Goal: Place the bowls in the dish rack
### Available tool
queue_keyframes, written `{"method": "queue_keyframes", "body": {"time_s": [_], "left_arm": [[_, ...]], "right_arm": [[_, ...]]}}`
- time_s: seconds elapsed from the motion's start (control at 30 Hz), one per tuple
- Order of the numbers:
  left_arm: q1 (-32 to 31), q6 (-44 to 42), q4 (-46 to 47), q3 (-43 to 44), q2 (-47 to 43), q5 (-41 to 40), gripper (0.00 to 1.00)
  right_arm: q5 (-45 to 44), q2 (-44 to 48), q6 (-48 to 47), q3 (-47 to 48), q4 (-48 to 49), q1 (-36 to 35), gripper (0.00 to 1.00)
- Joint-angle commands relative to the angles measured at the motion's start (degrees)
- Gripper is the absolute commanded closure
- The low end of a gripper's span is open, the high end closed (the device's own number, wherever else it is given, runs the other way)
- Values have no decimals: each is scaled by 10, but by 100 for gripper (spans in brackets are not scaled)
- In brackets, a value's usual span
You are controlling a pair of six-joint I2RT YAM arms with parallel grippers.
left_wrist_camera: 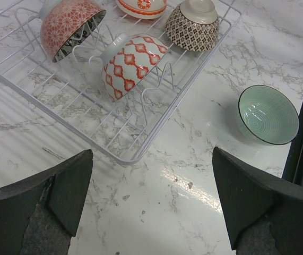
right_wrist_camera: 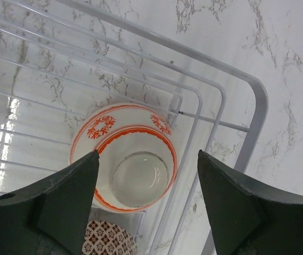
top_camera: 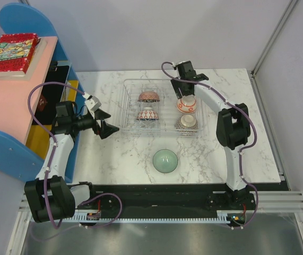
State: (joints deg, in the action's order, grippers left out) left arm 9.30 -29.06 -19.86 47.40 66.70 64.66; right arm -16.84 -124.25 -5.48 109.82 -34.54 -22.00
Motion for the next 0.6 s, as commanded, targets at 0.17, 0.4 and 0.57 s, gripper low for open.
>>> {"method": "queue_keyframes", "body": {"time_s": [0.17, 0.4, 0.57], "left_arm": [[4, -21, -2, -3, -9, 19, 0], [5, -20, -1, -4, -9, 19, 0], [4, -20, -1, -4, -10, 19, 0]], "right_arm": [[89, -24, 32, 27, -24, 42, 15], [128, -19, 37, 1, -31, 50, 18], [135, -3, 41, -16, -35, 51, 24]]}}
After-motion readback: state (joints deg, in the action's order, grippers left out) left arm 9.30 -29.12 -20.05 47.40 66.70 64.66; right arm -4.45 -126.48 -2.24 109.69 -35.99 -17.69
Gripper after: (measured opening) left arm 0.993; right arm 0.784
